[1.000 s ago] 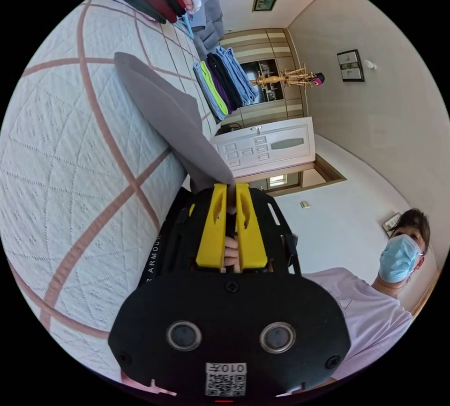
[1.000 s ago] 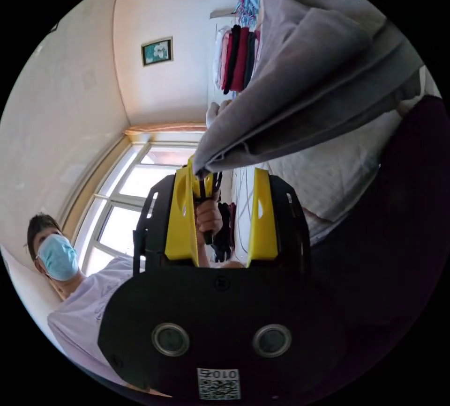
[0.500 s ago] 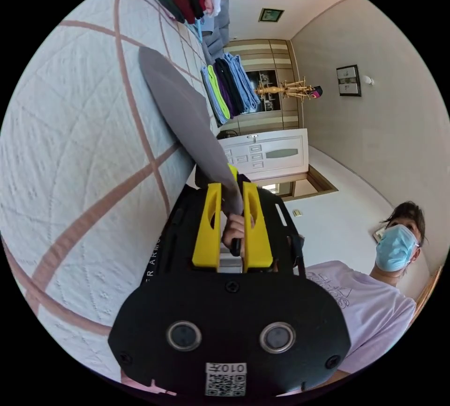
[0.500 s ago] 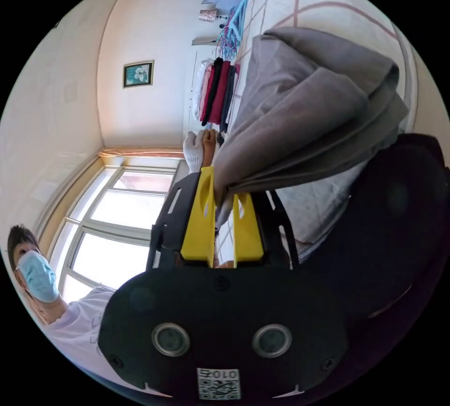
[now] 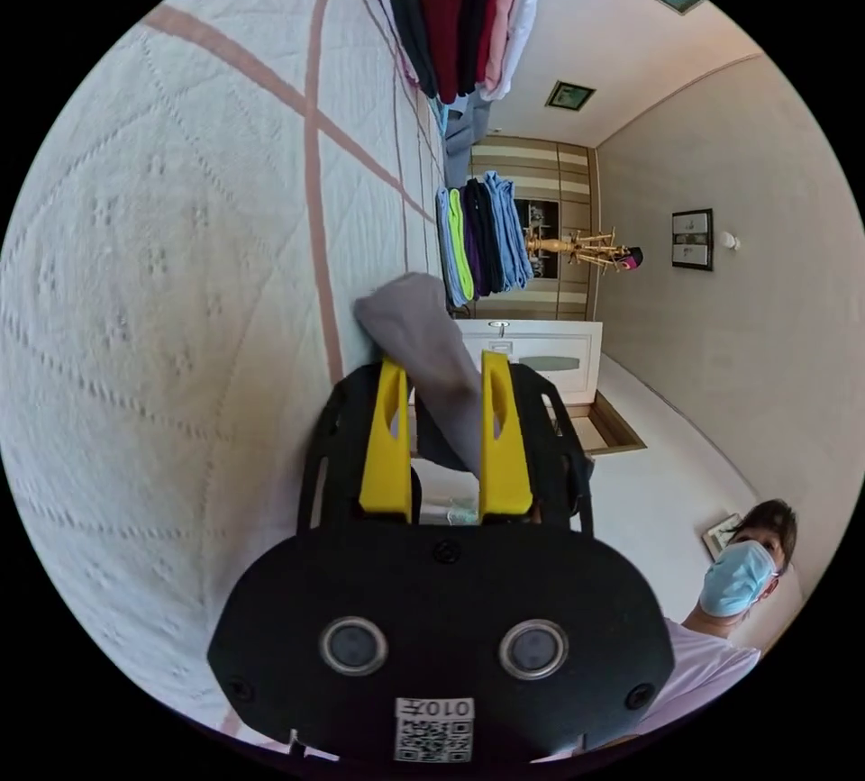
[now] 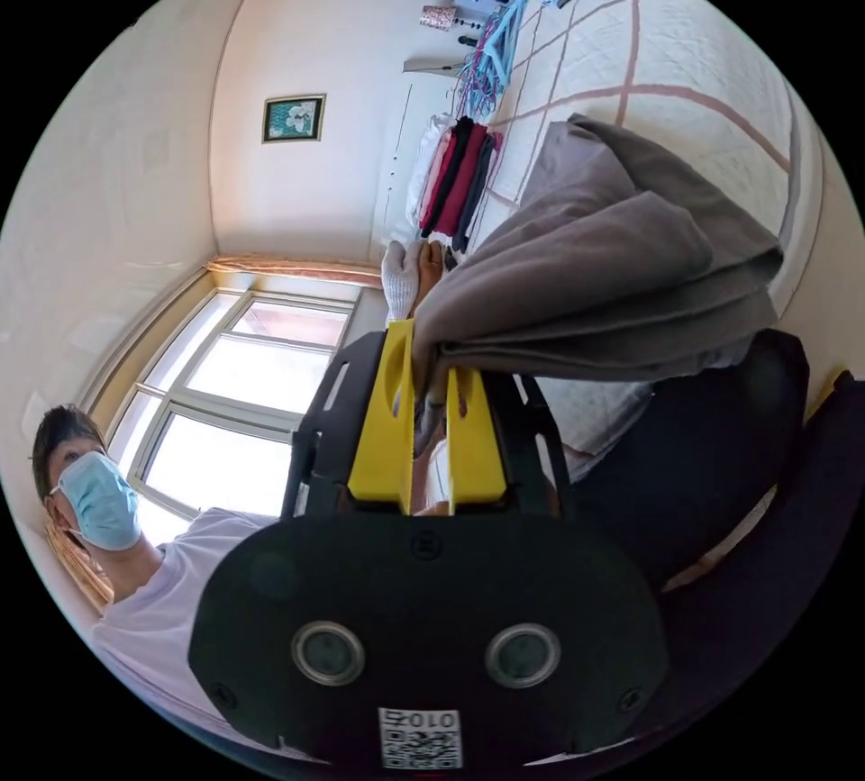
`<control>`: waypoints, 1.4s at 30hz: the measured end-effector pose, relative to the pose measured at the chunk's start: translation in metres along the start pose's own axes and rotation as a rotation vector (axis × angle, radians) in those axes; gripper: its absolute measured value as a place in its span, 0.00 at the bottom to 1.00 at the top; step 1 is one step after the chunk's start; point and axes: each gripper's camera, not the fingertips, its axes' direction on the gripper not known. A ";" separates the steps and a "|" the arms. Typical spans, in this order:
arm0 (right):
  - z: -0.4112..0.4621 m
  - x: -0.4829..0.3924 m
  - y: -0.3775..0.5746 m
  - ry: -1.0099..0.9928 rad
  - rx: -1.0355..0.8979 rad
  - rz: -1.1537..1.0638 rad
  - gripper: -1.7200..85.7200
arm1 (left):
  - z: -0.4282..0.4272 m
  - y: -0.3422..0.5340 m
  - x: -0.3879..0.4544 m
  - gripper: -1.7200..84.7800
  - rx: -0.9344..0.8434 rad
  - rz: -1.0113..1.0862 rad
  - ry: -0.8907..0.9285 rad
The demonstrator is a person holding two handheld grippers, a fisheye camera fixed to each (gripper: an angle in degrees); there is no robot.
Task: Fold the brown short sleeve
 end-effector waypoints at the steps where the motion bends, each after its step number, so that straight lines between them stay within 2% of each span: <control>1: -0.004 0.003 0.001 0.025 0.000 0.016 0.10 | 0.004 -0.003 0.000 0.12 -0.022 0.008 -0.008; 8: 0.002 0.012 0.030 0.087 -0.007 0.107 0.12 | -0.005 -0.008 0.024 0.08 -0.008 0.111 -0.061; 15: 0.015 0.004 0.051 0.132 0.013 0.146 0.10 | -0.022 -0.012 0.055 0.08 -0.035 0.212 -0.123; 20: -0.013 -0.061 0.026 0.210 -0.060 -0.031 0.09 | -0.045 0.003 0.083 0.08 -0.042 0.296 -0.045; 25: -0.027 -0.151 -0.014 0.237 -0.182 -0.258 0.09 | -0.089 0.021 0.143 0.09 0.031 0.453 0.095; 27: -0.020 -0.180 -0.032 0.250 -0.233 -0.330 0.09 | -0.103 0.019 0.160 0.09 0.063 0.500 0.099; 33: 0.057 -0.202 -0.171 0.269 -0.440 -0.335 0.09 | -0.137 -0.069 0.172 0.09 0.188 0.459 0.090; 35: 0.092 -0.255 -0.244 0.239 -0.442 -0.478 0.09 | -0.155 -0.106 0.206 0.09 0.265 0.541 0.108; 37: 0.112 -0.311 -0.293 0.191 -0.426 -0.667 0.08 | -0.184 -0.145 0.270 0.09 0.391 0.721 0.071; 39: 0.133 -0.356 -0.338 0.162 -0.410 -0.830 0.08 | -0.200 -0.169 0.306 0.09 0.473 0.808 0.029; 42: 0.181 -0.378 -0.414 0.111 -0.458 -0.889 0.07 | -0.212 -0.209 0.314 0.09 0.579 0.764 -0.030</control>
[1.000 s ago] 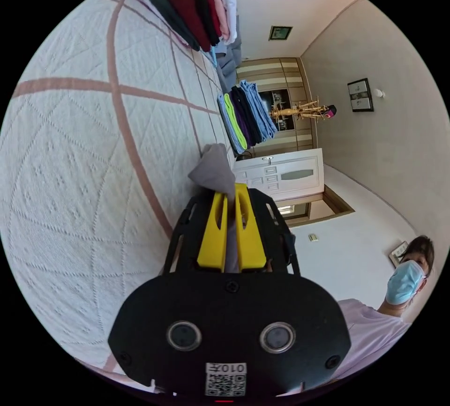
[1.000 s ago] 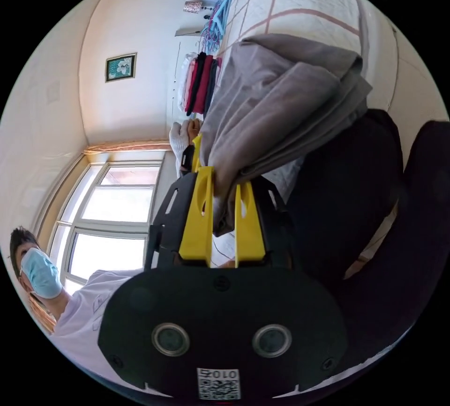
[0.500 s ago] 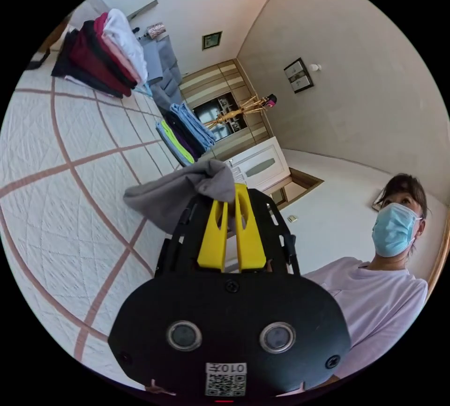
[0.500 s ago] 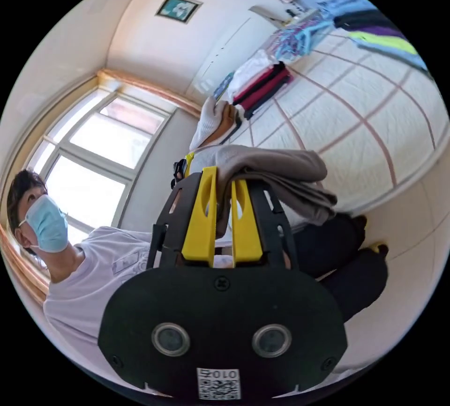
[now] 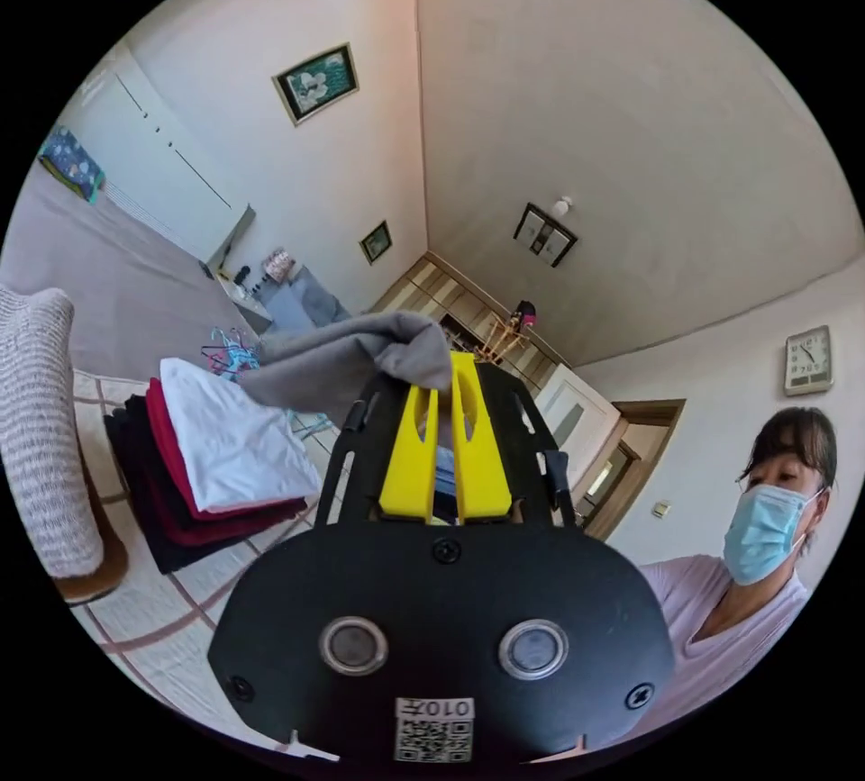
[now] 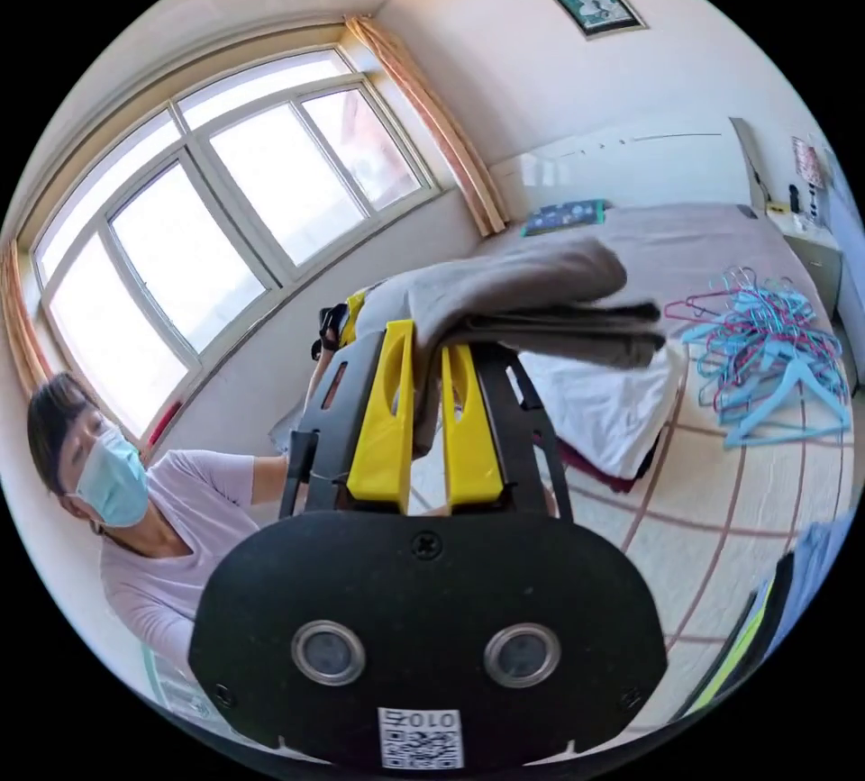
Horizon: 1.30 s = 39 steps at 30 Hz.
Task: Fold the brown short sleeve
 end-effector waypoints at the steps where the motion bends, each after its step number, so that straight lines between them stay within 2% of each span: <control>1: 0.013 0.030 -0.019 -0.022 -0.020 0.027 0.07 | 0.005 0.000 -0.018 0.09 0.015 -0.047 -0.037; 3: 0.041 0.084 -0.034 -0.065 -0.097 0.107 0.08 | 0.014 0.012 -0.054 0.09 0.029 -0.145 -0.093; 5: 0.087 0.169 -0.024 -0.151 -0.186 0.301 0.08 | 0.022 0.038 -0.094 0.09 0.024 -0.283 -0.141; 7: 0.118 0.222 0.006 -0.130 -0.233 0.465 0.08 | 0.033 0.085 -0.141 0.08 -0.018 -0.498 -0.166; 9: 0.140 0.253 0.039 -0.131 -0.260 0.564 0.08 | 0.035 0.111 -0.154 0.09 0.005 -0.532 -0.156; 10: 0.142 0.260 0.055 -0.211 -0.202 0.573 0.08 | 0.036 0.113 -0.149 0.09 -0.012 -0.505 -0.187; 12: 0.140 0.258 0.067 -0.268 -0.139 0.567 0.08 | 0.037 0.109 -0.139 0.09 -0.005 -0.478 -0.158; 15: 0.136 0.230 0.058 -0.152 -0.166 0.520 0.08 | 0.038 0.096 -0.115 0.09 0.008 -0.451 -0.152; 17: 0.136 0.201 0.051 -0.047 -0.184 0.459 0.08 | 0.041 0.090 -0.100 0.09 -0.019 -0.403 -0.204; 20: 0.160 0.182 0.066 0.053 -0.231 0.481 0.07 | 0.044 0.098 -0.089 0.09 -0.121 -0.384 -0.271; 21: 0.164 0.176 0.071 0.067 -0.220 0.471 0.08 | 0.041 0.106 -0.077 0.09 -0.168 -0.355 -0.343; 23: 0.166 0.135 0.092 0.200 -0.144 0.408 0.08 | 0.035 0.116 -0.035 0.08 -0.232 -0.197 -0.495; 25: 0.164 0.087 0.121 0.385 -0.108 0.341 0.08 | 0.027 0.139 0.041 0.06 -0.350 0.080 -0.761; 28: 0.171 -0.015 0.205 0.667 -0.066 0.213 0.07 | 0.003 0.189 0.130 0.04 -0.460 0.372 -0.870; 31: 0.202 -0.129 0.313 0.846 -0.069 0.070 0.06 | -0.048 0.245 0.210 0.02 -0.458 0.647 -0.985; 35: 0.246 -0.266 0.445 1.115 -0.044 0.041 0.04 | -0.117 0.288 0.282 0.02 -0.342 0.735 -1.135; 39: 0.268 -0.355 0.500 1.157 0.008 0.039 0.04 | -0.192 0.305 0.357 0.02 -0.188 0.762 -1.115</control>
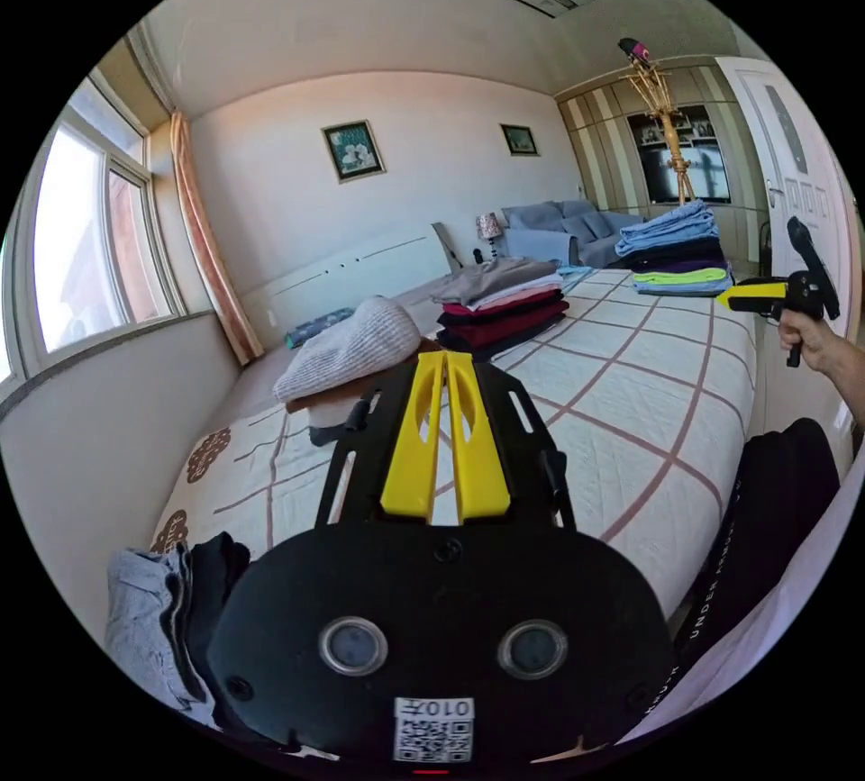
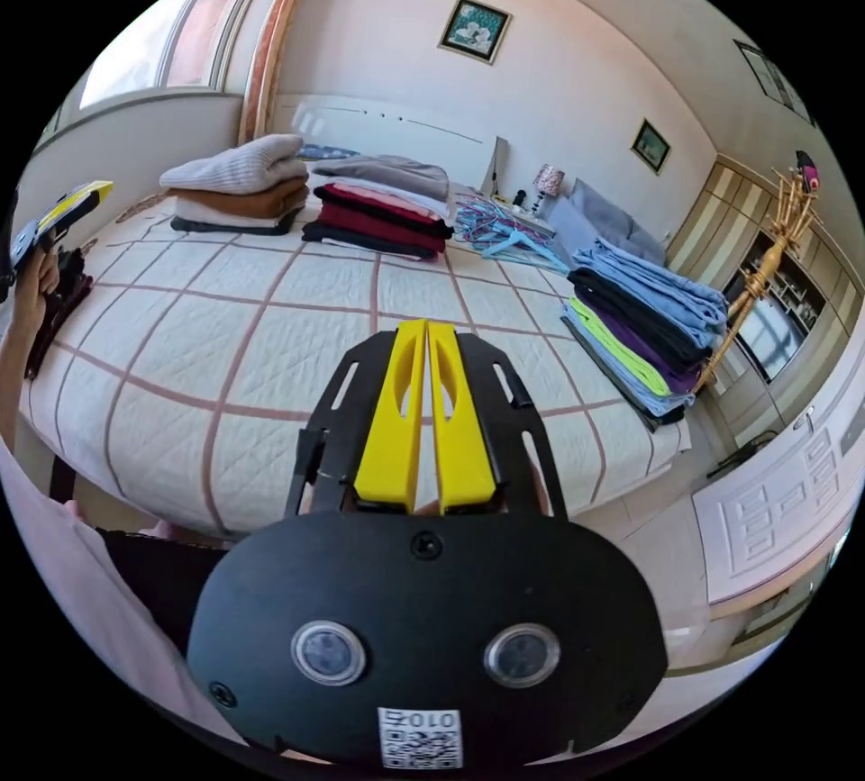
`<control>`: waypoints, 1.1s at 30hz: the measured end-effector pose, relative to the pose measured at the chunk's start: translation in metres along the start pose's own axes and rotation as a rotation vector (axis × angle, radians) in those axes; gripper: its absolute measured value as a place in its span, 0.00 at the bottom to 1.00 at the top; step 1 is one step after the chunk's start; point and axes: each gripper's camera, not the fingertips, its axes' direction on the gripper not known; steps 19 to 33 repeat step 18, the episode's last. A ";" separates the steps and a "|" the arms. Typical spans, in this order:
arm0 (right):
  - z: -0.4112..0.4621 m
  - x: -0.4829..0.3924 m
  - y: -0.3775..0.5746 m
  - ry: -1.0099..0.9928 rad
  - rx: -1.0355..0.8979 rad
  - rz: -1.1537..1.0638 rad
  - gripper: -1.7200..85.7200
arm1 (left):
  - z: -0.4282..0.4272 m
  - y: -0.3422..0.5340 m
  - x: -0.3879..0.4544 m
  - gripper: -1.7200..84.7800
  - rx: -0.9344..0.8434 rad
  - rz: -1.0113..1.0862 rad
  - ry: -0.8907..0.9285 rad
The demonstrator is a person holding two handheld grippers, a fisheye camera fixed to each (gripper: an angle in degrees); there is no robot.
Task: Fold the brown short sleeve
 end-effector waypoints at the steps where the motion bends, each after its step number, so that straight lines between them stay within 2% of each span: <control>1: -0.024 -0.012 0.008 -0.007 0.050 0.004 0.04 | -0.027 0.001 -0.008 0.02 0.029 -0.001 -0.013; 4: -0.082 -0.036 0.019 0.005 0.209 -0.009 0.05 | -0.094 0.006 -0.023 0.03 0.109 0.013 -0.111; 9: -0.148 -0.062 0.043 -0.118 0.455 0.021 0.09 | -0.180 0.033 -0.055 0.08 0.229 -0.047 -0.267; 11: -0.164 -0.078 0.060 -0.155 0.489 0.039 0.11 | -0.202 0.042 -0.072 0.10 0.194 -0.080 -0.283; 14: -0.175 -0.088 0.088 -0.224 0.519 0.061 0.11 | -0.224 0.058 -0.101 0.10 0.051 -0.130 -0.397; 16: -0.180 -0.091 0.105 -0.268 0.531 0.068 0.11 | -0.249 0.080 -0.121 0.06 0.064 -0.174 -0.565; 33: -0.181 -0.093 0.120 -0.276 0.532 0.075 0.11 | -0.266 0.098 -0.140 0.05 0.078 -0.221 -0.574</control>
